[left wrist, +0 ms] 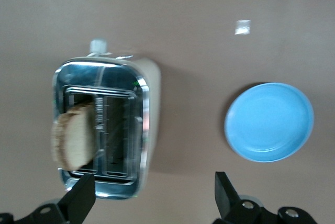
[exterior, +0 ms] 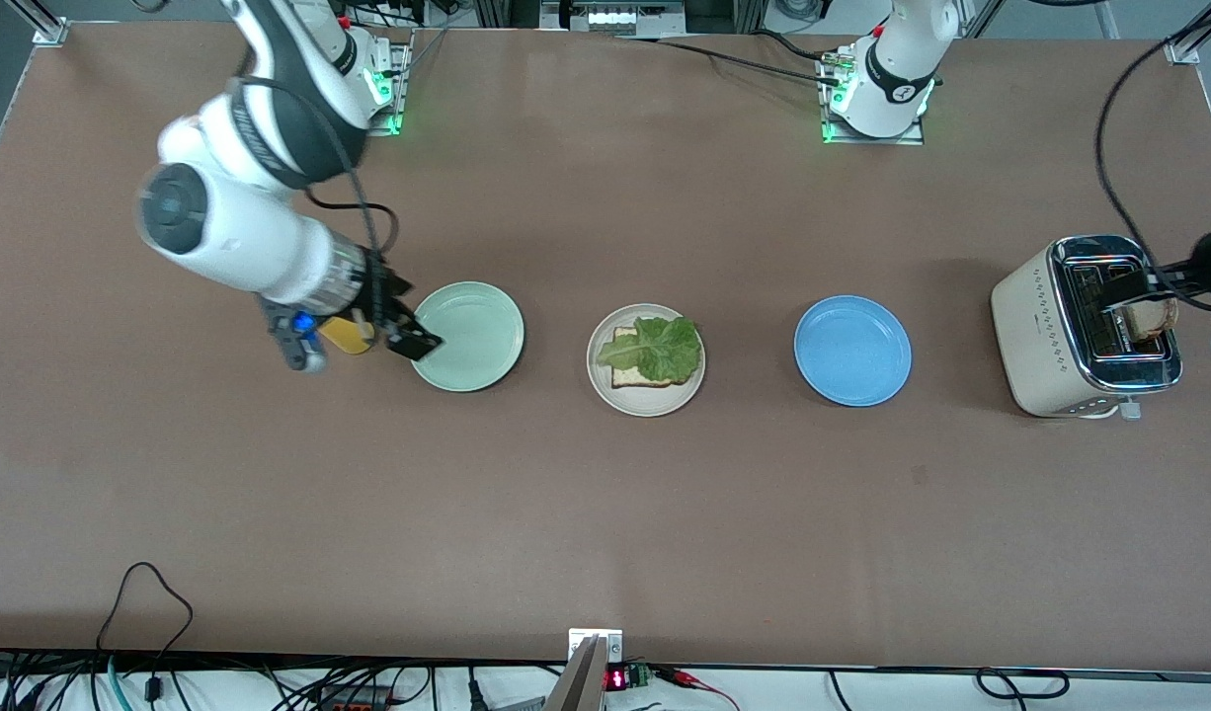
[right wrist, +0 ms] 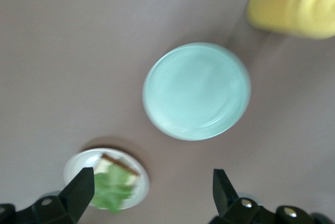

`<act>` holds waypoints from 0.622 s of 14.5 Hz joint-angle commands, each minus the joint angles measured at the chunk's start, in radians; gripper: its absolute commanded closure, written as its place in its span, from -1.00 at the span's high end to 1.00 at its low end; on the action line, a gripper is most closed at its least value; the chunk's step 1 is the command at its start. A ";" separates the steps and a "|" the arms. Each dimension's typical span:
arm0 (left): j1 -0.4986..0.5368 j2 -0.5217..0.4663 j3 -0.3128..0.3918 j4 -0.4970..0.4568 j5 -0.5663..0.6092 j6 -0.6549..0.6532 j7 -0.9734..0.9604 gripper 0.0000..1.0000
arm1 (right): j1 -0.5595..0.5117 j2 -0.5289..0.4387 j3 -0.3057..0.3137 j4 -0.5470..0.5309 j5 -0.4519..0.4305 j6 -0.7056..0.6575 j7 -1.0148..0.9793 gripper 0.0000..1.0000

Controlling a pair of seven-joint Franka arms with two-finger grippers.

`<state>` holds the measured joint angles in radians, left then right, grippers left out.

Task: Make sandwich in beige plate with both arms
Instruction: 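Withdraw the right gripper while the left gripper grasps the toaster toast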

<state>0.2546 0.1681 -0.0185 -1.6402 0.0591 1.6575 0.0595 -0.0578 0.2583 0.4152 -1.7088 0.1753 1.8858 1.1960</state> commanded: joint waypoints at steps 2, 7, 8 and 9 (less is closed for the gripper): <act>0.063 0.135 -0.006 0.117 0.030 -0.012 0.048 1.00 | -0.140 -0.108 0.007 -0.046 0.010 -0.135 -0.267 1.00; 0.175 0.218 -0.008 0.131 -0.017 -0.019 0.178 1.00 | -0.168 -0.185 -0.188 -0.038 -0.019 -0.284 -0.724 1.00; 0.189 0.226 -0.006 0.131 -0.039 -0.021 0.200 1.00 | -0.166 -0.194 -0.216 -0.032 -0.049 -0.315 -0.796 1.00; 0.212 0.234 -0.008 0.131 -0.044 -0.019 0.212 1.00 | -0.166 -0.214 -0.231 -0.031 -0.095 -0.332 -0.855 1.00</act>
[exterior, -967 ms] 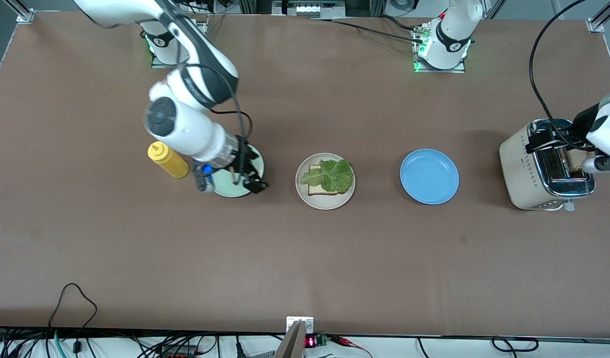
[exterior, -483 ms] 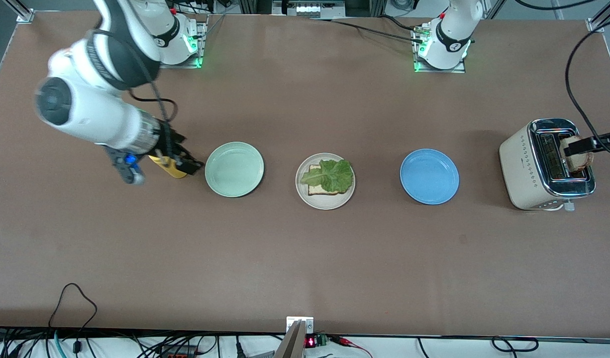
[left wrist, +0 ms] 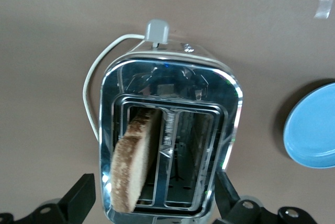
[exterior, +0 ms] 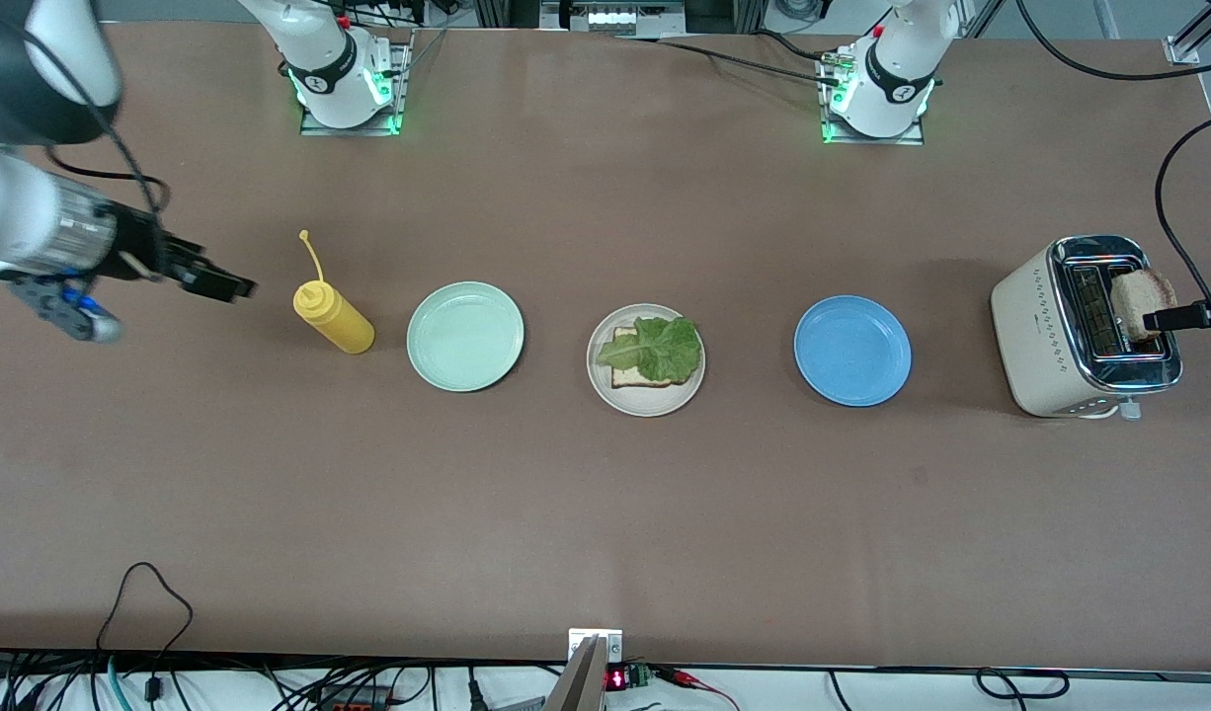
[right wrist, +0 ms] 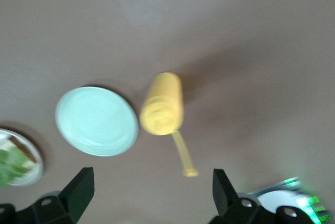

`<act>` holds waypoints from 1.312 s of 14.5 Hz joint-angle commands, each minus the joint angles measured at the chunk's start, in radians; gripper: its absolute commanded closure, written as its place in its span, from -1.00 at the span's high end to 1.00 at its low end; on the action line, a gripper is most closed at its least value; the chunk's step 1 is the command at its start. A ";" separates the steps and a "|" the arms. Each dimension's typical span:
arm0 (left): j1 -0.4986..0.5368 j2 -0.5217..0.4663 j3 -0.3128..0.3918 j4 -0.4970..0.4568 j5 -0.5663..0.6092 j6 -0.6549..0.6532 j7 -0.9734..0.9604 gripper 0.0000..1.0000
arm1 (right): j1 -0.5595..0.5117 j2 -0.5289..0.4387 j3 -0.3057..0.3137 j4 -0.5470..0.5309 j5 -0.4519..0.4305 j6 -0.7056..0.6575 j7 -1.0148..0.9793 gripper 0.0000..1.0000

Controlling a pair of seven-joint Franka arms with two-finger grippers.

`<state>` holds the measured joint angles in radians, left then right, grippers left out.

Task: Make sandwich in beige plate with both arms
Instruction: 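Withdraw the right gripper while the left gripper grasps the toaster toast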

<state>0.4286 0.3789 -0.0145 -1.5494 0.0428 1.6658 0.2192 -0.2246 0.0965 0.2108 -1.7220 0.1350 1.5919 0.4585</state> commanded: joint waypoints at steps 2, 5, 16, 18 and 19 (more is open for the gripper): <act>0.048 0.037 -0.012 0.038 -0.029 -0.029 0.092 1.00 | 0.001 -0.083 -0.054 -0.014 -0.109 -0.059 -0.184 1.00; 0.052 0.049 -0.012 0.034 -0.026 -0.086 0.115 1.00 | 0.001 -0.116 -0.114 0.009 -0.120 -0.066 -0.321 1.00; 0.075 0.098 -0.013 0.042 -0.029 -0.095 0.265 0.01 | 0.154 -0.100 -0.306 0.134 -0.152 -0.138 -0.489 1.00; 0.075 0.103 -0.013 0.043 -0.029 -0.094 0.265 -0.41 | 0.181 -0.089 -0.309 0.160 -0.155 -0.151 -0.488 1.00; 0.075 0.106 -0.013 0.043 -0.029 -0.092 0.264 -0.58 | 0.195 -0.080 -0.309 0.173 -0.155 -0.153 -0.485 1.00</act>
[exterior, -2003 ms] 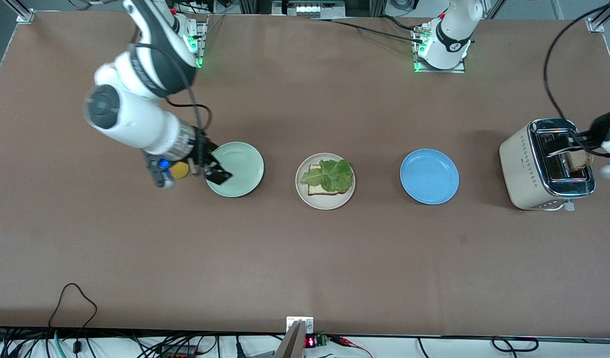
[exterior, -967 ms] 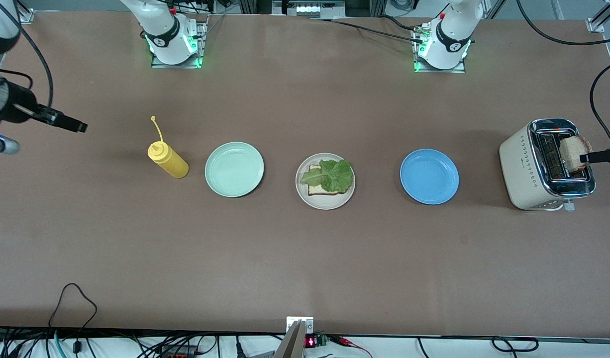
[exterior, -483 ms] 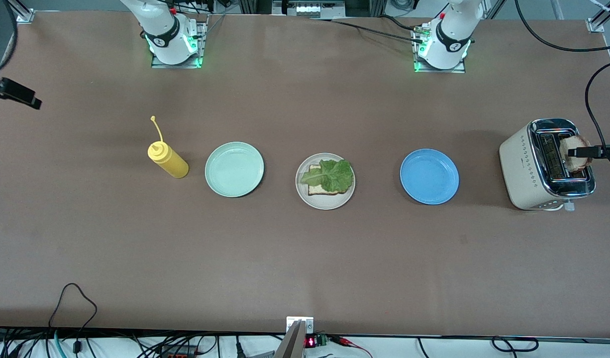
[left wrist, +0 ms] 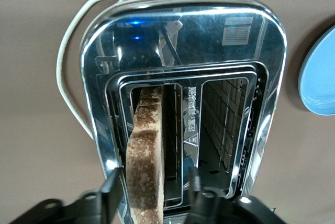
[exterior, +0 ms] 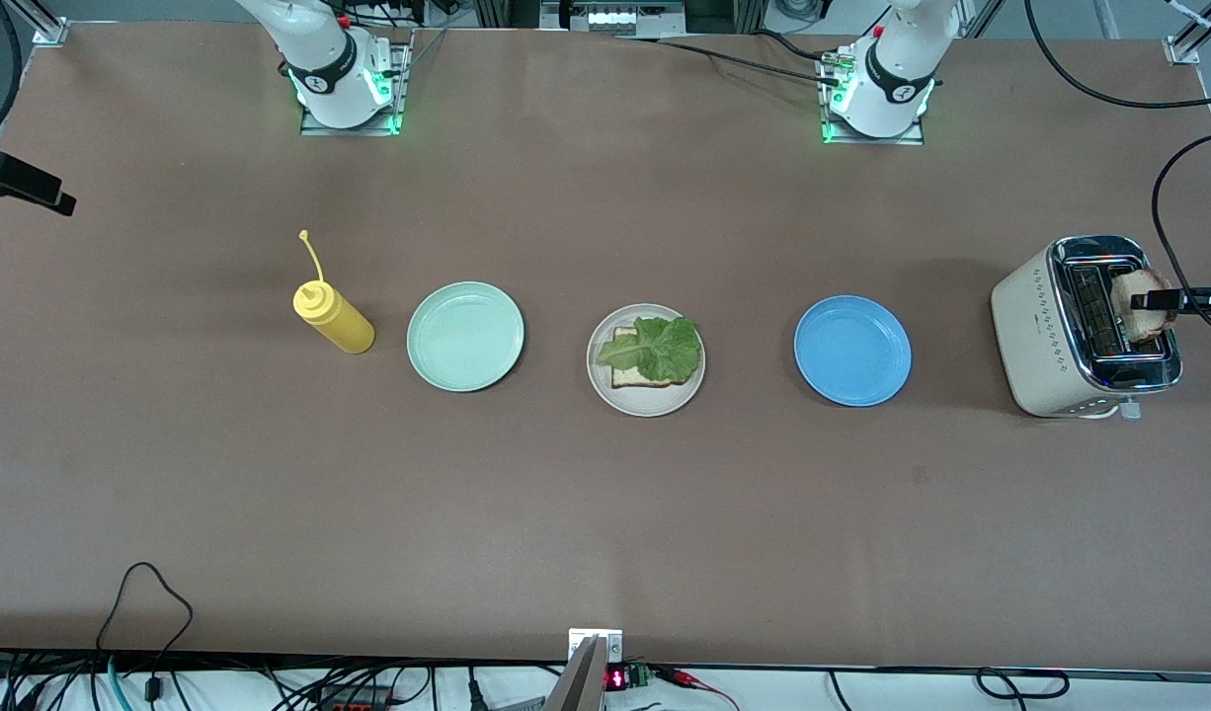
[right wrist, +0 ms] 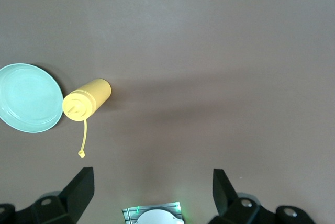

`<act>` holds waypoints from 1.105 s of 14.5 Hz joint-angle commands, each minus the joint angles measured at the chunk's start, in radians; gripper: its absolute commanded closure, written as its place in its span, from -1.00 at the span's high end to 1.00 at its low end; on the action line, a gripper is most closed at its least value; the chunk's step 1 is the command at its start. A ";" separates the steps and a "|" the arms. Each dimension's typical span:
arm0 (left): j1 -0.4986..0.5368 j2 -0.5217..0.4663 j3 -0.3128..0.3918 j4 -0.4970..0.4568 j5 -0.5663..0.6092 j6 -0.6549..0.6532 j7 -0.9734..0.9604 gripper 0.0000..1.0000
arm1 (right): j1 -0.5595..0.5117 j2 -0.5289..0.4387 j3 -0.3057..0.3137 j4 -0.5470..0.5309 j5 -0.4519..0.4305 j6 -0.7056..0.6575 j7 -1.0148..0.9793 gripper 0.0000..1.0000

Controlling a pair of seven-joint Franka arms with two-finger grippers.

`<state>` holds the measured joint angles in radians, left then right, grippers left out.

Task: Make sandwich in beige plate with both arms
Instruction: 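Lift the toast out of the toaster with the left gripper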

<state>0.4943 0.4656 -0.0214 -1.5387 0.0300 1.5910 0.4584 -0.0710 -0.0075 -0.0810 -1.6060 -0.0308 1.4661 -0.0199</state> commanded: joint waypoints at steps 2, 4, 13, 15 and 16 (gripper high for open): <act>0.010 0.024 -0.006 0.032 -0.019 -0.016 0.026 -0.75 | 0.054 0.041 -0.013 0.055 0.006 -0.024 -0.009 1.00; 0.033 0.022 -0.006 0.035 -0.064 -0.016 0.038 -0.91 | 0.076 0.046 -0.013 0.061 -0.017 -0.032 -0.011 1.00; 0.027 -0.010 -0.028 0.365 -0.075 -0.383 0.082 -0.99 | 0.082 0.052 -0.010 0.054 -0.003 -0.024 0.009 1.00; 0.021 -0.027 -0.093 0.388 -0.076 -0.448 0.077 -0.99 | 0.083 0.052 -0.010 0.051 0.015 -0.030 0.059 1.00; 0.021 -0.050 -0.154 0.387 -0.076 -0.454 0.059 -0.99 | 0.082 0.052 -0.010 0.047 0.020 -0.026 0.078 1.00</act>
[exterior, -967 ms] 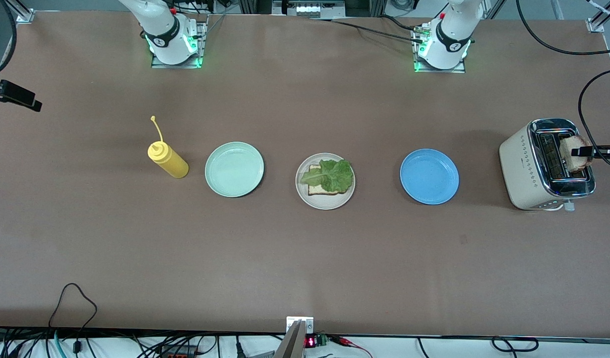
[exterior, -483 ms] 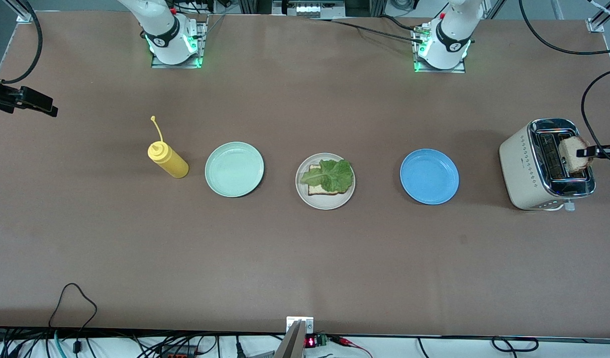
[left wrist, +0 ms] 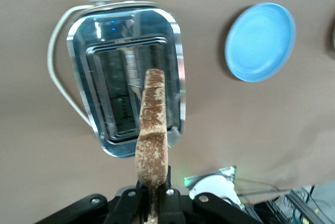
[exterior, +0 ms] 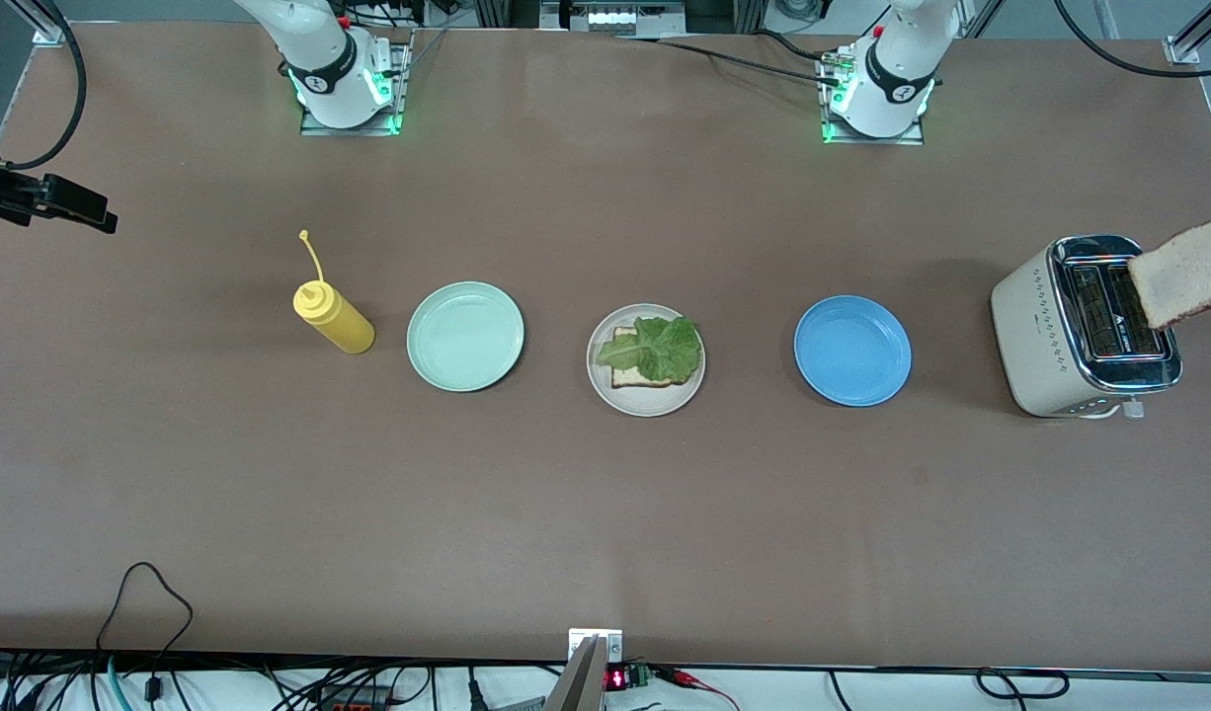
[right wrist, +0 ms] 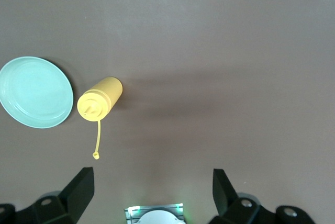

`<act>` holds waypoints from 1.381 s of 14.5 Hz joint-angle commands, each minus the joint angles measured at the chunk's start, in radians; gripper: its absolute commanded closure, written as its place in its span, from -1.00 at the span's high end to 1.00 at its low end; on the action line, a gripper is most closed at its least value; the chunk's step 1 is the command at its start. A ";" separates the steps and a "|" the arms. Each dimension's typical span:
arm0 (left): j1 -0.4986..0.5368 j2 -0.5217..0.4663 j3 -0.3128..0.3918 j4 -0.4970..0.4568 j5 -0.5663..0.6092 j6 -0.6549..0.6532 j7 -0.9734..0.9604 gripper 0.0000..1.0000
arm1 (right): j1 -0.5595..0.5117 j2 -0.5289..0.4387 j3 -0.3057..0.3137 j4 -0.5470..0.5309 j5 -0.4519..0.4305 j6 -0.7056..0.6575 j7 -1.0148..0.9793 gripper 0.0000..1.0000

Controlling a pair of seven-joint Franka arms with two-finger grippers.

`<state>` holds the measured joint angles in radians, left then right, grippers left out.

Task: Make sandwich in beige plate with both arms
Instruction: 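Lift the toast out of the toaster with the left gripper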

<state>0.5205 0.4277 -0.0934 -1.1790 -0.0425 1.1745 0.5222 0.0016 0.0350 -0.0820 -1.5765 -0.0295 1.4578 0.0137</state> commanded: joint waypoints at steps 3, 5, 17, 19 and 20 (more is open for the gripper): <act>-0.005 -0.020 -0.320 -0.031 -0.077 -0.055 -0.245 -0.99 | 0.008 0.011 -0.009 0.018 0.019 -0.007 0.046 1.00; -0.023 -0.004 -0.423 -0.095 -0.158 -0.017 -0.438 -0.99 | 0.006 0.013 -0.009 0.018 0.020 0.009 0.046 1.00; -0.425 0.164 -0.456 -0.231 -0.278 0.463 -0.740 -0.99 | -0.003 0.017 -0.013 0.015 0.019 0.010 0.046 1.00; -0.509 0.172 -0.438 -0.257 -0.316 0.554 -0.764 -0.99 | -0.005 0.019 -0.013 0.015 0.019 0.013 0.046 1.00; -0.540 0.172 -0.416 -0.287 -0.362 0.645 -0.783 -0.99 | -0.003 0.019 -0.013 0.015 0.020 0.018 0.046 1.00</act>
<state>0.0502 0.6068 -0.5461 -1.4262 -0.3388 1.7118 -0.2261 0.0007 0.0477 -0.0930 -1.5764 -0.0251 1.4731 0.0475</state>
